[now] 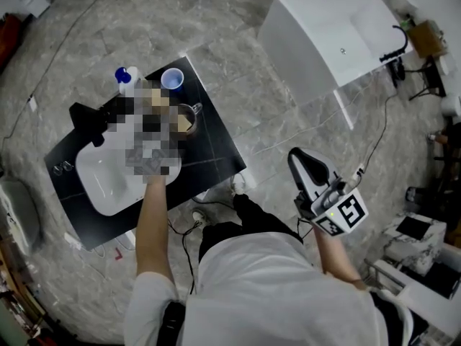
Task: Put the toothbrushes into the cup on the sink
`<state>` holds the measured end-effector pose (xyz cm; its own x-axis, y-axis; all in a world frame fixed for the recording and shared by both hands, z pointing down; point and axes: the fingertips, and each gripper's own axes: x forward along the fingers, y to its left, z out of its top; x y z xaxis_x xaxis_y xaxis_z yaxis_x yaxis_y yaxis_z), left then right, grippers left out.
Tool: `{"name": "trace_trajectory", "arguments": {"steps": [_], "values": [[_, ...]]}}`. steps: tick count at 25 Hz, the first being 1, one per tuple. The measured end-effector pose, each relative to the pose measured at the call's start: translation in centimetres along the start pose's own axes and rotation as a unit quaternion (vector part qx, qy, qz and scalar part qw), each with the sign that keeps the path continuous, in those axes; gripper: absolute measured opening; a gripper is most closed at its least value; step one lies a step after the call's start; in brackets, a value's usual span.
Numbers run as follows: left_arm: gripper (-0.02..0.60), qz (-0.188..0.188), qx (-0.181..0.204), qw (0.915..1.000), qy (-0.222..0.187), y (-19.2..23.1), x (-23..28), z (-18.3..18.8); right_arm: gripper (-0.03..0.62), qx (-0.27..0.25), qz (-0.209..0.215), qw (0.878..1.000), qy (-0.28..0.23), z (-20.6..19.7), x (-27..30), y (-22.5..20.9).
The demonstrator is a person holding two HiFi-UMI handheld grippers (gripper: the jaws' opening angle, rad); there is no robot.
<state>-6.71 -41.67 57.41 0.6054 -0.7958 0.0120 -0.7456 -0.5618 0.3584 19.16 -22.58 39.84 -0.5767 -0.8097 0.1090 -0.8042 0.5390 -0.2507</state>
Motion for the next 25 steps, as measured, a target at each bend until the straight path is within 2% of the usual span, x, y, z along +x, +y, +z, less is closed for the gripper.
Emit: {"name": "trace_trajectory", "arguments": {"steps": [9,13,20,25], "values": [[0.207,0.050,0.050,0.9974,-0.012,-0.5,-3.2,2.0,0.049,0.003,0.040,0.999,0.000,0.2,1.8,0.8],[0.150,0.082,0.070,0.9941,-0.013,-1.3,-5.1,2.8,0.049,0.003,0.064,0.998,-0.008,0.9,2.7,1.7],[0.059,0.115,0.073,0.9906,-0.013,-2.6,-9.1,3.6,0.049,-0.003,0.103,0.994,-0.018,1.7,3.7,3.8],[0.013,0.149,0.090,0.9845,-0.018,-3.9,-13.3,5.5,0.049,-0.012,0.113,0.993,-0.025,2.0,4.0,4.7]]}}
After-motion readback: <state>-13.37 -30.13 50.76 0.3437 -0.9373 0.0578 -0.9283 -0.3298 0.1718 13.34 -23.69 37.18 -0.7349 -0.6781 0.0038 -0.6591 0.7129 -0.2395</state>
